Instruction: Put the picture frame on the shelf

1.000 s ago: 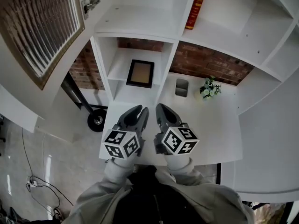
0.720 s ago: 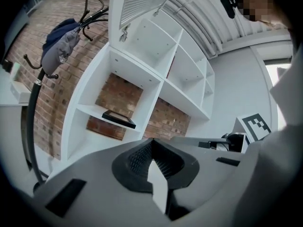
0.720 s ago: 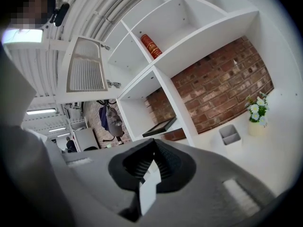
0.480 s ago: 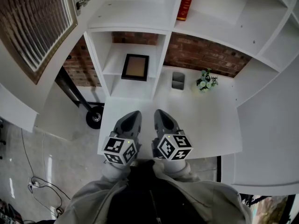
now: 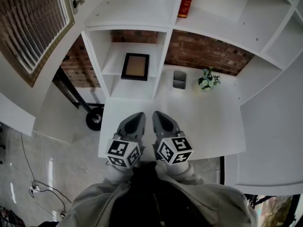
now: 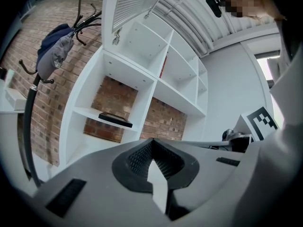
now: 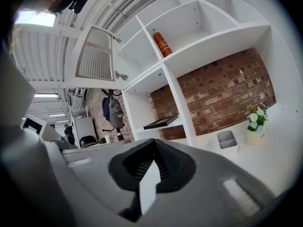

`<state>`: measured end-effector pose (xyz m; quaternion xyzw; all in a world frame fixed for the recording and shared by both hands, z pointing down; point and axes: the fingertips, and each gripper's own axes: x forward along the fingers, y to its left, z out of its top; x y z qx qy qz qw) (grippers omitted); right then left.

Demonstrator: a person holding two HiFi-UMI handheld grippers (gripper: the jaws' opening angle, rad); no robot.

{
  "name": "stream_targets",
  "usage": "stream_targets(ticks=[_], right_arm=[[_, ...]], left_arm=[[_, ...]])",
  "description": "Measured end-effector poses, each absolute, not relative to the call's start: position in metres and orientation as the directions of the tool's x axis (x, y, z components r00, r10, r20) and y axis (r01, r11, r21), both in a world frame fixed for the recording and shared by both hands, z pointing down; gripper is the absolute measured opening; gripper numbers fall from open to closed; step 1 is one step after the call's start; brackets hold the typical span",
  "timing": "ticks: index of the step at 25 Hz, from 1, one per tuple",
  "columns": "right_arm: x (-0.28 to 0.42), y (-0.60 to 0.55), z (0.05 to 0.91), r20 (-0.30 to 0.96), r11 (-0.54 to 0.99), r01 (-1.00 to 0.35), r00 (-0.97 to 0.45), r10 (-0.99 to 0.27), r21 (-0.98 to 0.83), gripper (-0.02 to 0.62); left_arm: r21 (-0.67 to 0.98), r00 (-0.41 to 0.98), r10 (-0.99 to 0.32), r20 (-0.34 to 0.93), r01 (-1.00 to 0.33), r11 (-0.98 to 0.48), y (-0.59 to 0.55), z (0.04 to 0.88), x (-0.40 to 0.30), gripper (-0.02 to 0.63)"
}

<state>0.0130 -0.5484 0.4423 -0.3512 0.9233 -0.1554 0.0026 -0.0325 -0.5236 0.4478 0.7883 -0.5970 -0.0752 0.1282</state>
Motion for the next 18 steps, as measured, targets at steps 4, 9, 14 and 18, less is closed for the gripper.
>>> stream_targets(ticks=[4, 9, 14, 18], right_arm=[[0.016, -0.549, 0.446, 0.118, 0.691, -0.657, -0.745, -0.656, -0.302, -0.002], [0.017, -0.549, 0.449, 0.127, 0.695, -0.653, -0.75, -0.649, -0.3, -0.002], [0.013, -0.547, 0.452, 0.134, 0.703, -0.643, -0.76, -0.636, -0.306, -0.002], [0.01, -0.548, 0.454, 0.141, 0.705, -0.633, -0.767, -0.626, -0.32, -0.002]], left_arm=[[0.3, 0.278, -0.96, 0.04, -0.919, -0.254, -0.525, 0.453, -0.031, 0.005], [0.315, 0.27, -0.962, 0.048, -0.918, -0.242, -0.526, 0.458, -0.032, 0.005], [0.316, 0.266, -0.963, 0.048, -0.918, -0.238, -0.527, 0.459, -0.033, 0.005], [0.326, 0.261, -0.964, 0.049, -0.917, -0.232, -0.528, 0.461, -0.038, 0.005]])
